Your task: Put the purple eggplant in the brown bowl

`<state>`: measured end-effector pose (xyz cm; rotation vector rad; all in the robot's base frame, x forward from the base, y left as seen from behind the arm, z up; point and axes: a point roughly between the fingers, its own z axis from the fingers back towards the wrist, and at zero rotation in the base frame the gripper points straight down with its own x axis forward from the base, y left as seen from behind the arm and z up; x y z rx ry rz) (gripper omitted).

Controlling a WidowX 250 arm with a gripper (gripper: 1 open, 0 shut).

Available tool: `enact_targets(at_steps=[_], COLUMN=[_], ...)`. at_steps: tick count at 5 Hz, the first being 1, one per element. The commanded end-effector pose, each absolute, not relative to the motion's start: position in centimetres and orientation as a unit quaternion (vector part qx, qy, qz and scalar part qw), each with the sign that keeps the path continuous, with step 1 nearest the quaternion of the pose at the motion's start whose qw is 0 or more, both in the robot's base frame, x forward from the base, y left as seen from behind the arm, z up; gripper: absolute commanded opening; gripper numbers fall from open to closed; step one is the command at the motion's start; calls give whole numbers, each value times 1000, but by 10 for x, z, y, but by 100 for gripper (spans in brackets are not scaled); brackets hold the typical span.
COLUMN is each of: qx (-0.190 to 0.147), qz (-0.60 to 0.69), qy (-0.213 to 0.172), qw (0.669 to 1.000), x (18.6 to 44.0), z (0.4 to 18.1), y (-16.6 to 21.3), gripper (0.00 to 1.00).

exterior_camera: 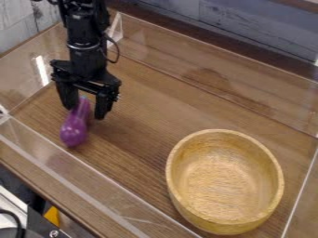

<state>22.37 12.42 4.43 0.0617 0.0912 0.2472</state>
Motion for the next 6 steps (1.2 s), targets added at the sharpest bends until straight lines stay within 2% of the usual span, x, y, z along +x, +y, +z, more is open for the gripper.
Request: enact_targets(at_steps=[1, 3, 4, 6], qx=[40, 47, 51, 47], qz=[152, 160, 149, 146], qy=[39, 45, 46, 48], qw=[987, 985, 986, 987], x=[221, 223, 227, 229], z=[50, 41, 33, 37], y=[130, 134, 131, 122], gripper=[100, 100, 0, 0])
